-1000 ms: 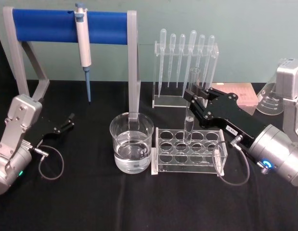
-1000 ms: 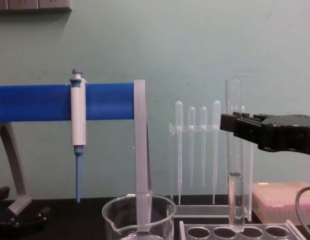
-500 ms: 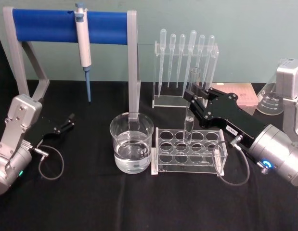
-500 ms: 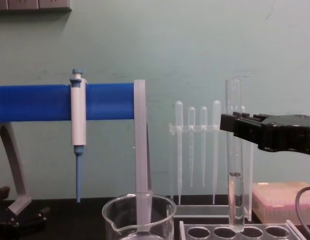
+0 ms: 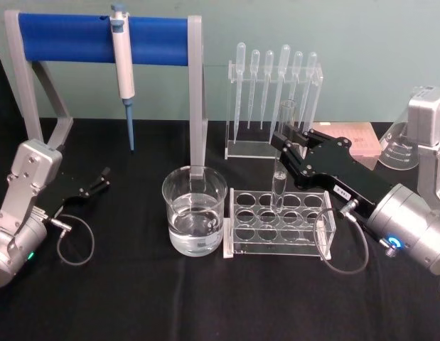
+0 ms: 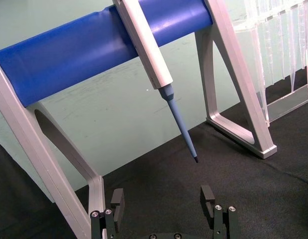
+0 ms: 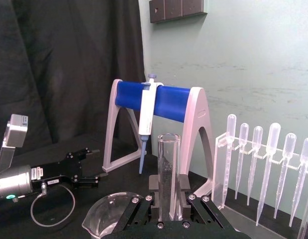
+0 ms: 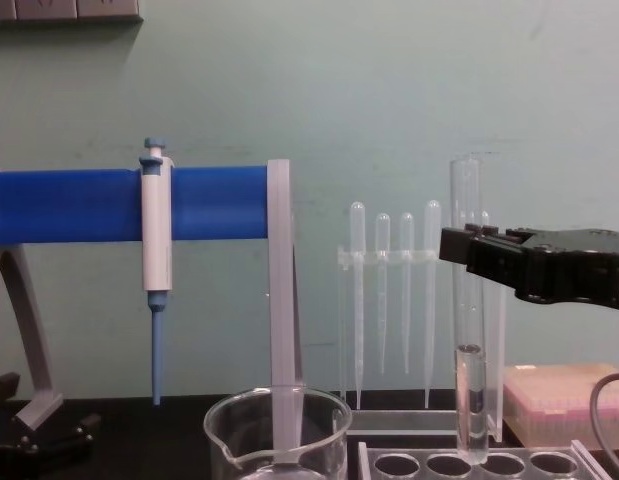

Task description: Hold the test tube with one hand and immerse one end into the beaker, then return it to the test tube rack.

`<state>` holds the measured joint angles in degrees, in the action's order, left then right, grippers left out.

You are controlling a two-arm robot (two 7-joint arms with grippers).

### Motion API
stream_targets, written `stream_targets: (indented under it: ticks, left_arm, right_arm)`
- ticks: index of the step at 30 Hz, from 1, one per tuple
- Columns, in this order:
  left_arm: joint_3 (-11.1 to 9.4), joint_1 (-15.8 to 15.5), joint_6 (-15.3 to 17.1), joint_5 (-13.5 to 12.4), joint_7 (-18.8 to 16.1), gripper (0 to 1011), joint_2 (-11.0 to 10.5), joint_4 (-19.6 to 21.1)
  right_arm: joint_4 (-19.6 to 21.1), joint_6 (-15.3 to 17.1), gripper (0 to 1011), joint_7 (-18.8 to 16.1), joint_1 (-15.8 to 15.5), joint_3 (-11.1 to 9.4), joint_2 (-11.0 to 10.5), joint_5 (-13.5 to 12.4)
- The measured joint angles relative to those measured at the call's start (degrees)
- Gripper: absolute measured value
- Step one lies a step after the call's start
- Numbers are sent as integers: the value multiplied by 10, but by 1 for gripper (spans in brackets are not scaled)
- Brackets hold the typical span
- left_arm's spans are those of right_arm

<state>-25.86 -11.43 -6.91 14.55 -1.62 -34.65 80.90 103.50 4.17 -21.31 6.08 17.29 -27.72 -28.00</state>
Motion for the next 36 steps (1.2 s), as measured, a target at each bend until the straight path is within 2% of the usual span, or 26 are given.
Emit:
stream_targets:
  ticks: [36]
  left_arm:
    - [0,0,0,0,0,1000,0,0]
  right_arm:
    - [0,0,222,0,0,0,0,0]
